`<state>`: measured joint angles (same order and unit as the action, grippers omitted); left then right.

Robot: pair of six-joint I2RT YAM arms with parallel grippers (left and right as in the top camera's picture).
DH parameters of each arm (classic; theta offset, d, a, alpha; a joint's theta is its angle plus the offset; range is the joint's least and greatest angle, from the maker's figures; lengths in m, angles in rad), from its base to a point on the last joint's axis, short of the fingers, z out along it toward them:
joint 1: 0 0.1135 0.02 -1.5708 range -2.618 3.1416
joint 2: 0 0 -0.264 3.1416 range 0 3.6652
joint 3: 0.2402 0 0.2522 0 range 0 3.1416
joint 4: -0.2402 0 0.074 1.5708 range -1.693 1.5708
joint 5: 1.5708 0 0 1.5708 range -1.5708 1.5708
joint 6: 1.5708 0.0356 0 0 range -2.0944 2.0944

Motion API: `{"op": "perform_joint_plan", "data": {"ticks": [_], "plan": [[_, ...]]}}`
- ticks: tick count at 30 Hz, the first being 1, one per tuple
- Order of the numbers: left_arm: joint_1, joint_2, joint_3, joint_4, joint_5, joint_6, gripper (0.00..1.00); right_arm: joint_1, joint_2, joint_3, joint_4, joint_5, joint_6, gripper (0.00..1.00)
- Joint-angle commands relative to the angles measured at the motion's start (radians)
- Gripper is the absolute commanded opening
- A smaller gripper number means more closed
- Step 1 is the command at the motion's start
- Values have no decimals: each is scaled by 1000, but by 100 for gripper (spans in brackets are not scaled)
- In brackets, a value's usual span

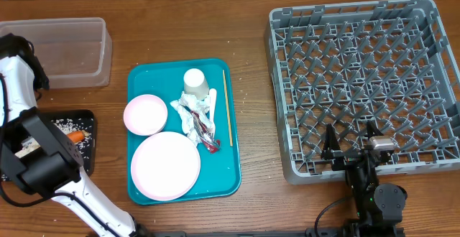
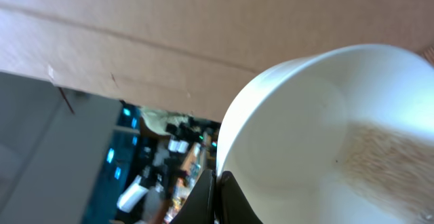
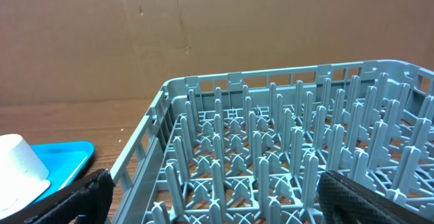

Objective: Sort waste into correct bins and load items into the dishwasher rack
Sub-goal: 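Hold the white bowl inverted over the black tray to shake out rice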

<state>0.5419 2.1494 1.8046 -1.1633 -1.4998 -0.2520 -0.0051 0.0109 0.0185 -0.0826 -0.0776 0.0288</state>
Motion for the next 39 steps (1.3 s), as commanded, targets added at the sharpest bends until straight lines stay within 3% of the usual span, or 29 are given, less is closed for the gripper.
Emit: {"op": "perform_joint_plan", "data": {"ticks": [1,28,39], "plan": [[-22,44,-3,25,-63,121,4,-1,-8,-10,3,6,-3,100],[-35,71,-3,32,-64,170,4,-1,-8,-10,3,6,-3,100],[-37,50,-3,8,-61,137,4,-1,-8,-10,3,6,-3,100]]}}
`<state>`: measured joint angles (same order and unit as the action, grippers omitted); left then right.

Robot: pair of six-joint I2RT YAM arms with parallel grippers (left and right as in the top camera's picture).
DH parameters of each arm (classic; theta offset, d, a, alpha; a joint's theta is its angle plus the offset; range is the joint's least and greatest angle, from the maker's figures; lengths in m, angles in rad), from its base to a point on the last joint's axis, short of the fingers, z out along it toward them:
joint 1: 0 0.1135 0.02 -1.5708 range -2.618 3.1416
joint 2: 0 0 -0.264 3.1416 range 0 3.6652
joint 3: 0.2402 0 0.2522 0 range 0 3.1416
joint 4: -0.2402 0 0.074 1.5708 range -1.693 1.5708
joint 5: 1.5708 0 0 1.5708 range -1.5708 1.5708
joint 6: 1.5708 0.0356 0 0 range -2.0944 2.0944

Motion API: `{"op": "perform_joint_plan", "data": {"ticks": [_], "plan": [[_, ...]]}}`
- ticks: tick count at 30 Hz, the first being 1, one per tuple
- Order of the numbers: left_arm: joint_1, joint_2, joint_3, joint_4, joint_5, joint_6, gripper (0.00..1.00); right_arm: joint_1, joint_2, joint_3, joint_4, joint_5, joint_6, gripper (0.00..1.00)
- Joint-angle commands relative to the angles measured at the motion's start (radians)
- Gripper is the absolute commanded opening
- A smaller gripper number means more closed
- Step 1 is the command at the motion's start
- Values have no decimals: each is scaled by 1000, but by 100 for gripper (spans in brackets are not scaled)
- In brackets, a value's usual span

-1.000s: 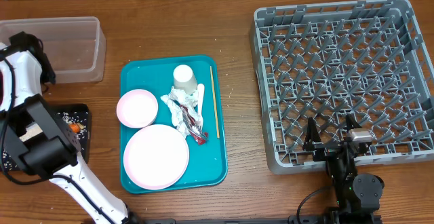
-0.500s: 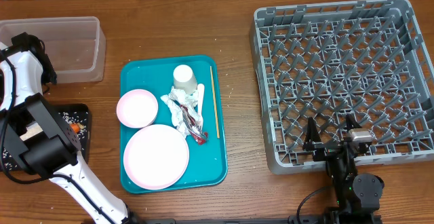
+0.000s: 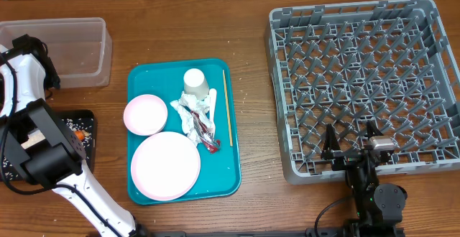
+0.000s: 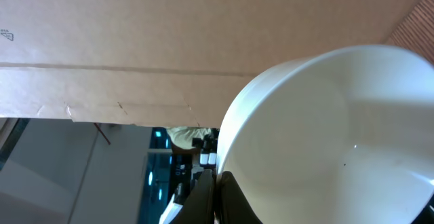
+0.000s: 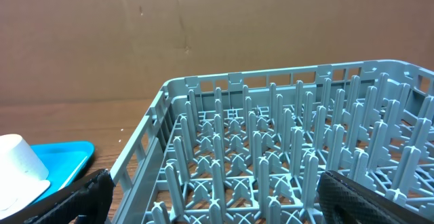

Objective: Sort waste into correct bins and load items into the dishwasher rack
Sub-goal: 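Hold the white bowl inverted over the black tray to shake out rice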

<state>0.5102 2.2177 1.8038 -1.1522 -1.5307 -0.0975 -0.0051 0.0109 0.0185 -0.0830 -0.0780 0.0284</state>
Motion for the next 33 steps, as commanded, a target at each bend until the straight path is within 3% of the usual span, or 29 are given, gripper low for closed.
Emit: {"op": "perform_joint_plan", "data": {"ticks": [1,5,8,12,15,18,20,22,25,29,31,33], "plan": [[-6,-19,-2,-2,-24,-20,4,-1,-8,-10,3,6,-3,100],[-6,-19,-2,3,216,65,4,-1,-8,-10,3,6,-3,100],[-8,-34,-2,-58,105,-76,4,-1,-8,-10,3,6,-3,100],[-6,-56,-2,-56,66,-53,4,-1,-8,-10,3,6,-3,100],[-7,-97,-2,-55,194,-45,4,-1,-8,-10,3,6,-3,100],[-7,-134,-2,-90,168,-82,4,-1,-8,-10,3,6,-3,100],[-7,-151,-2,-78,160,-5,4,-1,-8,-10,3,6,-3,100],[-7,-174,-2,-87,113,-49,4,-1,-8,-10,3,6,-3,100],[-7,-206,-2,-90,283,-8,4,-1,-8,-10,3,6,-3,100],[-8,-217,-2,-108,297,-94,4,-1,-8,-10,3,6,-3,100],[-5,-216,-2,-105,479,-2,4,-1,-8,-10,3,6,-3,100],[-5,-214,-2,-115,492,20,4,-1,-8,-10,3,6,-3,100]]}}
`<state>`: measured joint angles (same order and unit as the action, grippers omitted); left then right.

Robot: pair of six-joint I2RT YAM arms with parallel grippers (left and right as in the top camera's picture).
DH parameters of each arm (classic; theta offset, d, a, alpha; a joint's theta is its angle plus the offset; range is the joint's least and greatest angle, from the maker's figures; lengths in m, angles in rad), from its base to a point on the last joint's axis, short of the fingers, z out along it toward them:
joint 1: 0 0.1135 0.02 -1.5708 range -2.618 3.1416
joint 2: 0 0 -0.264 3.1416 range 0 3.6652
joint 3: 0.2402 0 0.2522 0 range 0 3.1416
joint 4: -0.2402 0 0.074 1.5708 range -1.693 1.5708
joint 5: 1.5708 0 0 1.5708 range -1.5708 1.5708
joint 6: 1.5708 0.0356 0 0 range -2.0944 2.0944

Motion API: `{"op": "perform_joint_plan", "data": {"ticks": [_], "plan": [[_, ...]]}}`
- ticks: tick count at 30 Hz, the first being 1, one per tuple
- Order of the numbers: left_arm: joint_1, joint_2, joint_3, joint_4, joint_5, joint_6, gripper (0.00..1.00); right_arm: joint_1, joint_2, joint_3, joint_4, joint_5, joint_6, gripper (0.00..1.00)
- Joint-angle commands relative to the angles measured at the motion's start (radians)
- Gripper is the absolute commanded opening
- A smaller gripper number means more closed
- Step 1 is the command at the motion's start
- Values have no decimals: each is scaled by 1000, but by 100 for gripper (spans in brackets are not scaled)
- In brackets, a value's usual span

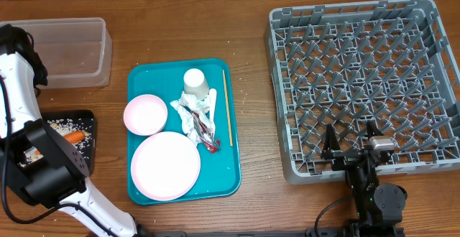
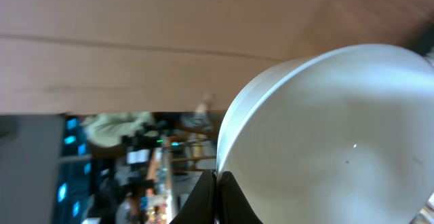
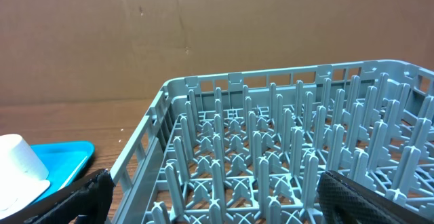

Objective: Sort waste into correct bins and load items into the dishwasher rack
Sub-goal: 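Hold the white bowl inverted over the black tray to shake out rice, then carry the emptied white bowl right and set it on the teal tray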

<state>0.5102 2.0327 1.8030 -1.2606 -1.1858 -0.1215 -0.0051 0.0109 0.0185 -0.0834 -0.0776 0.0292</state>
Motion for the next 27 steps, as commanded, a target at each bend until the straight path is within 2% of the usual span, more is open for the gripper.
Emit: {"op": "perform_joint_plan", "data": {"ticks": [1,4,8,10,13,15,18,21,23,27], "plan": [[-5,-35,-1,-6,109,10,4,-1,-8,-10,4,6,-3,100],[-11,-58,-1,-4,100,-129,4,-1,-8,-10,4,6,-3,100],[-12,-110,6,15,321,-105,4,-1,-8,-10,4,6,-3,100],[-11,-145,24,20,488,-74,4,-1,-8,-10,4,6,-3,100],[2,-184,85,14,843,8,4,-1,-8,-10,4,6,-3,100],[8,-212,142,-8,1167,66,4,-1,-8,-10,4,6,-3,100],[6,-242,188,-15,1468,91,4,-1,-8,-10,4,6,-3,100],[-17,-262,202,-13,1633,151,4,-1,-8,-10,4,5,-3,100],[-55,-267,203,-13,1756,256,4,-1,-8,-10,4,6,-3,100],[-160,-263,193,-20,1799,415,4,-1,-8,-10,4,6,-3,100]]}}
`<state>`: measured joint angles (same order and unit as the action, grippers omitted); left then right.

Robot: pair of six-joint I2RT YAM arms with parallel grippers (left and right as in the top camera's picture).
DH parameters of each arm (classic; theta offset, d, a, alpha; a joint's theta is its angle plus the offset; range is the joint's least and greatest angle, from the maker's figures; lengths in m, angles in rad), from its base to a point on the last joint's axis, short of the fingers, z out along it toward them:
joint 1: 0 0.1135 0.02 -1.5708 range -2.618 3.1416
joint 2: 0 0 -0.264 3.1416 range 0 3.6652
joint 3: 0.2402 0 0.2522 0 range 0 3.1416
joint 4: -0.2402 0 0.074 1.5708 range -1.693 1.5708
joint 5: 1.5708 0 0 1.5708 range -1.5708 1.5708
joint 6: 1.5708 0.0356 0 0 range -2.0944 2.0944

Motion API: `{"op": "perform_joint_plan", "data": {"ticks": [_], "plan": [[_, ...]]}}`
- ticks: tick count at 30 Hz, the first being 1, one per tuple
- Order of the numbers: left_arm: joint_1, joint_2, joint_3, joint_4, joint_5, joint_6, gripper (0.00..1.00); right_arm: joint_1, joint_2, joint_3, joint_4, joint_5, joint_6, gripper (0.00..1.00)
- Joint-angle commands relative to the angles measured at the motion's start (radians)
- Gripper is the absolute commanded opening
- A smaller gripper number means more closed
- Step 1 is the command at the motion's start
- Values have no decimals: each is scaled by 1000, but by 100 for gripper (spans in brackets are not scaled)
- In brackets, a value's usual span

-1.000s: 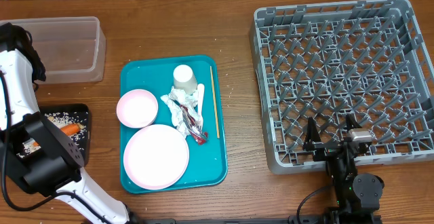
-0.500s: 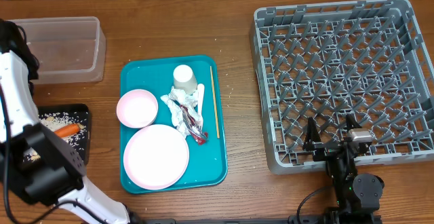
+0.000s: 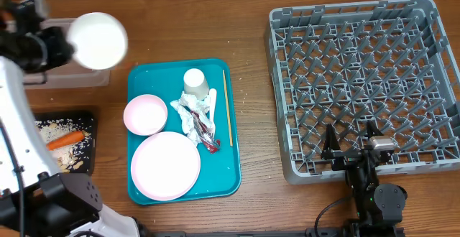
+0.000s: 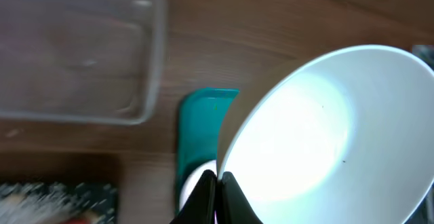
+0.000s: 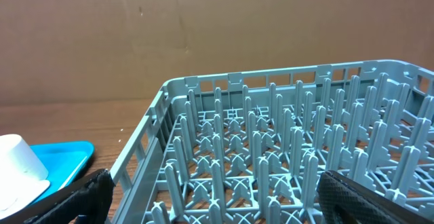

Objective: Sort waste into correct bins and load items into the dishwasher rack
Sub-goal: 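Carry the emptied white bowl right and set it on the teal tray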

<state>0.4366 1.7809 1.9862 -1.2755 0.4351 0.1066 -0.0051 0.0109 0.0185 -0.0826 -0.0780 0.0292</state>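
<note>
My left gripper (image 4: 218,183) is shut on the rim of an empty white bowl (image 4: 325,129). In the overhead view this bowl (image 3: 98,40) hangs over the right end of the clear bin (image 3: 85,77). On the teal tray (image 3: 230,172) are a pink bowl (image 3: 145,114), a white plate (image 3: 165,165), a paper cup (image 3: 195,82), a crumpled wrapper (image 3: 194,118) with cutlery and a chopstick (image 3: 226,108). The grey dishwasher rack (image 3: 363,79) stands at the right. My right gripper (image 5: 210,197) is open at the rack's near edge.
A black tray (image 3: 61,140) holding rice and a carrot piece lies at the left edge, below the clear bin. Bare wood shows between the teal tray and the rack. A cardboard wall runs along the back of the table.
My left gripper has moved right from the table's far left edge, and the white bowl now shows over the clear bin's right end. The right arm is unchanged.
At first my left gripper held the white bowl at the far left with a grainy streak of food inside. Later the bowl looked empty, still at the left edge. Now it is held empty near the teal tray. The right gripper stayed open at the rack.
</note>
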Motion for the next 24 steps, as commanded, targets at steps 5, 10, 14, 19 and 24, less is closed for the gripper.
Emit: {"op": "perform_joint_plan", "data": {"ticks": [5,10,14,19,24], "plan": [[-258,59,10,39,0,142,4,-1,-8,-10,3,6,-3,100],[-367,176,10,76,-221,15,4,-1,-8,-10,3,6,-3,100],[-406,287,10,98,-354,-79,4,-1,-8,-10,3,6,-3,100],[-395,357,10,76,-512,-158,4,-1,-8,-10,3,6,-3,100],[-356,368,10,50,-541,-195,4,-1,-8,-10,3,6,-3,100]]}}
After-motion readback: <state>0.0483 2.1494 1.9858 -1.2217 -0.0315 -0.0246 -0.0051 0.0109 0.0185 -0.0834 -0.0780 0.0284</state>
